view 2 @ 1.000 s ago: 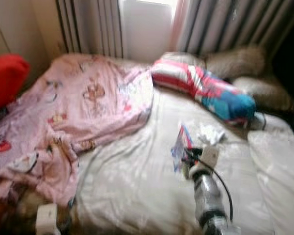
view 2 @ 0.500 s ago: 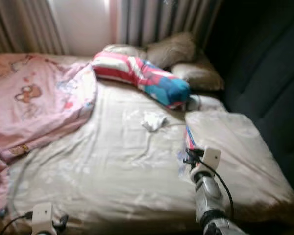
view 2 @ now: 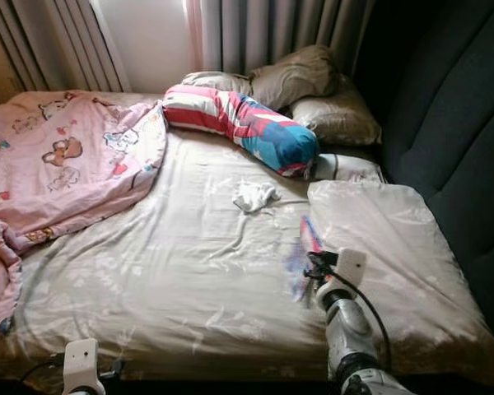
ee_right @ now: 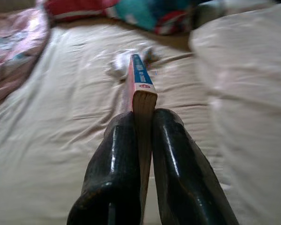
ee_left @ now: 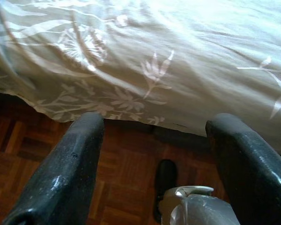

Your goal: Clean up the room

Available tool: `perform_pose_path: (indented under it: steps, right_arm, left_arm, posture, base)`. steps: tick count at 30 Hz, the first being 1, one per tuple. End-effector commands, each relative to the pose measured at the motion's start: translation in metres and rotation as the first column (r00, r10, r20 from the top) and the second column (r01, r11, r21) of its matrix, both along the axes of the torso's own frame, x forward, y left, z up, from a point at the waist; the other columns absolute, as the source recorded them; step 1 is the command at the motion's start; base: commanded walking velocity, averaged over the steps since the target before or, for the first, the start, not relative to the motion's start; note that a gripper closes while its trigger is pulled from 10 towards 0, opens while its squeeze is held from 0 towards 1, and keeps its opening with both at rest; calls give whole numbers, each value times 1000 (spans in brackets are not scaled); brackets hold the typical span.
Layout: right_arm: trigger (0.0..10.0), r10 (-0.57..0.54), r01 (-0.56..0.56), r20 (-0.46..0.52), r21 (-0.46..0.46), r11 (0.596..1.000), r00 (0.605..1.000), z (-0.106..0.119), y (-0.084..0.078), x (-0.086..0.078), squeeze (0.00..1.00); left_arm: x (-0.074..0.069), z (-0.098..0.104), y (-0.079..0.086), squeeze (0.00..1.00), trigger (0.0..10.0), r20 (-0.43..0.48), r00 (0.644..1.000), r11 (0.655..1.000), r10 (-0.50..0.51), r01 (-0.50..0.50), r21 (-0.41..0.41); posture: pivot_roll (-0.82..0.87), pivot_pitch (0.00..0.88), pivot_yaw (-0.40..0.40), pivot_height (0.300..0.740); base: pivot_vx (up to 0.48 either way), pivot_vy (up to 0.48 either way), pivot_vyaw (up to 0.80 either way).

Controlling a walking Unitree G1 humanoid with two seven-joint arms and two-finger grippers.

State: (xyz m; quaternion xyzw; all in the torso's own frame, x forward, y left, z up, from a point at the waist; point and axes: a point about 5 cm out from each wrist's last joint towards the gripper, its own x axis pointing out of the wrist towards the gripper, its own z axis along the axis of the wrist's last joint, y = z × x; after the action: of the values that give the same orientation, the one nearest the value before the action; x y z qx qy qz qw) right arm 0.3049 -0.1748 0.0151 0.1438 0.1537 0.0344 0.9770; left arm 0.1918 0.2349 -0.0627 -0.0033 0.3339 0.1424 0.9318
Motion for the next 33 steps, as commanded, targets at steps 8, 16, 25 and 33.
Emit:
perform_pose_path:
  steps: [8,16,25,33]
  right_arm:
    - [10000,4,-2,66,-21,1000,998,12,-2,8,0]
    - [10000,-26,28,56,-32,999,998,11,-7,8,0]
    - [10000,-18,19,50,-36,999,999,11,-4,8,0]
    - [10000,-28,29,43,-33,999,999,9,-4,6,0]
  left_arm:
    - [-2,-2,0,0,10000,-15,1000,1000,6,-6,-13]
    - [-3,-2,0,0,10000,-20,1000,1000,4,-4,-18]
    - [-2,-2,0,0,10000,-20,1000,1000,-5,4,-21]
    - [-2,-2,1,0,10000,-22,1000,1000,-14,14,-19]
  posture:
    - [89,41,-54,738]
    - [89,45,-56,738]
    - [85,45,-51,738]
    - [81,48,-45,738]
  base:
    - [0,0,600]
    - [0,0,0]
    - [177,0,0]
    - [292,0,0]
